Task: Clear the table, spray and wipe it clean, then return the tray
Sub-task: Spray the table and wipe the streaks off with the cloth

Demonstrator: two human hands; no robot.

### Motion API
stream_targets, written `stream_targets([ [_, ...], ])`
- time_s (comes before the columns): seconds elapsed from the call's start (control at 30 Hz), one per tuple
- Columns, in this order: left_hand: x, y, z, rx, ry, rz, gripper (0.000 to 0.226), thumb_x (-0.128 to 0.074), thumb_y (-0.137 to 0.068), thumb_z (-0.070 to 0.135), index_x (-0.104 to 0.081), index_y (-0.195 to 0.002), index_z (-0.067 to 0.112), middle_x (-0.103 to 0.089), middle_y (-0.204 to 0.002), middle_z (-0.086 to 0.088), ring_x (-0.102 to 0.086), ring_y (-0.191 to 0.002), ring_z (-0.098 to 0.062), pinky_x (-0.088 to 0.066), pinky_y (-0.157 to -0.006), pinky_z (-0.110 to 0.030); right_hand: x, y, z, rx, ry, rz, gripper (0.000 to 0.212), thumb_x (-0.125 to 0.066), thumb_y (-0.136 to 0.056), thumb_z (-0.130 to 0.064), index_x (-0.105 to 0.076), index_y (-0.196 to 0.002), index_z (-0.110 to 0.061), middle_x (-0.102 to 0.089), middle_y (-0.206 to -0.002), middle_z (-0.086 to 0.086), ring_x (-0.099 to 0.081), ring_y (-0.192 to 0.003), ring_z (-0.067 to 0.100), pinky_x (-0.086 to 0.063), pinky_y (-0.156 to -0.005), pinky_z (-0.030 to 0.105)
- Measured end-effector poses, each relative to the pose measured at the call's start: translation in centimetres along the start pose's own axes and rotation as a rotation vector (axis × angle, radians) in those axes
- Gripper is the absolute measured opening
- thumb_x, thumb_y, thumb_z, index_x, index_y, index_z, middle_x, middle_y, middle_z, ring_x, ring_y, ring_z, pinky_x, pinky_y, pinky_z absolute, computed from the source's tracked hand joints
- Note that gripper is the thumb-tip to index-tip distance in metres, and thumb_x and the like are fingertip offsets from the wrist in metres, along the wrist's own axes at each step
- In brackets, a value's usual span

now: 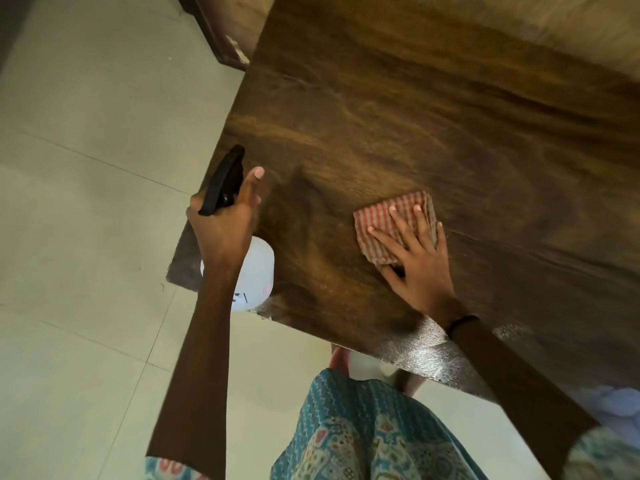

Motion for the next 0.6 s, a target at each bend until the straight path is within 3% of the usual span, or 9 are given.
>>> stream_targets([
  [0.1, 0.0, -0.8, 0.3, -0.099, 0.038, -0.022, 0.043, -0.078, -0.073, 0.043, -0.065, -0.107, 0.021, -0.071, -0.098, -0.009, -0.069, -0.093, -0.025, -0.053, -0.088, -0.048, -0.9, -3.4, -3.4, 0.014, -0.029, 0.033, 0.057, -0.045, -0.088, -0.052, -0.038, -0.143, -0.040, -0.024, -0.158, -0.001, -0.007, -0.147, 0.030, -0.008, -0.113, 0.065],
  [0.17, -0.1, -1.4, 0.9, -0.232, 0.043, -0.036, 0.016, -0.078, -0.076, 0.037, -0.066, -0.087, 0.037, -0.070, -0.079, 0.005, -0.069, -0.083, -0.022, -0.054, -0.080, -0.045, -1.5, -4.9, -5.6, 0.126, -0.038, 0.023, 0.055, -0.046, -0.087, -0.051, -0.042, -0.141, -0.040, -0.027, -0.157, 0.000, -0.009, -0.147, 0.032, -0.009, -0.112, 0.067],
  [0.23, -0.2, -2.4, 1.4, -0.332, 0.039, -0.032, 0.012, -0.077, -0.077, 0.035, -0.066, -0.081, 0.035, -0.067, -0.072, 0.007, -0.069, -0.080, -0.024, -0.055, -0.076, -0.044, -2.0, -5.4, -7.4, 0.265, -0.046, -0.011, 0.053, -0.045, -0.085, -0.050, -0.047, -0.137, -0.040, -0.029, -0.156, 0.000, -0.012, -0.147, 0.033, -0.010, -0.111, 0.068],
  [0.33, -0.3, -4.0, 1.5, -0.448, 0.022, -0.013, 0.027, -0.075, -0.078, 0.038, -0.065, -0.083, 0.014, -0.064, -0.071, 0.002, -0.065, -0.069, -0.024, -0.053, -0.069, -0.037, -2.8, -4.3, -8.7, 0.499, -0.061, -0.088, 0.052, -0.053, -0.082, -0.046, -0.051, -0.134, -0.040, -0.030, -0.156, -0.001, -0.011, -0.147, 0.032, -0.006, -0.111, 0.067],
  [0.47, -0.8, -4.6, 1.1, -0.499, 0.016, -0.025, 0.027, -0.073, -0.080, 0.038, -0.063, -0.085, 0.013, -0.061, -0.072, 0.011, -0.060, -0.063, -0.021, -0.052, -0.065, -0.033, -2.0, -5.2, -8.7, 0.721, -0.143, -0.257, 0.051, -0.063, -0.083, -0.039, -0.051, -0.133, -0.042, -0.029, -0.156, -0.006, -0.004, -0.149, 0.026, 0.009, -0.114, 0.060],
  [0.53, -0.7, -4.4, 0.8, -0.495, 0.022, -0.014, 0.031, -0.073, -0.080, 0.034, -0.065, -0.090, 0.006, -0.063, -0.077, 0.010, -0.063, -0.069, -0.016, -0.053, -0.068, -0.027, -1.3, -7.3, -8.8, 0.773, -0.158, -0.333, 0.049, -0.064, -0.085, -0.038, -0.051, -0.133, -0.041, -0.028, -0.156, -0.008, -0.004, -0.149, 0.023, 0.008, -0.115, 0.060],
  [0.6, -0.5, -4.4, 0.2, -0.485, 0.041, 0.012, 0.041, -0.073, -0.080, 0.034, -0.066, -0.097, -0.002, -0.067, -0.084, 0.002, -0.066, -0.076, -0.031, -0.055, -0.074, -0.033, -0.9, -8.9, -9.1, 0.808, -0.143, -0.342, 0.049, -0.064, -0.085, -0.036, -0.052, -0.132, -0.040, -0.031, -0.155, -0.008, -0.008, -0.148, 0.024, 0.004, -0.115, 0.061],
])
Point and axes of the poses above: each hand's wrist, its own y-axis away from the middle knuckle, its own x-axis out of the back of the hand, z = x × y, the point moved 1 cm from there along -y, towards the middle knuckle
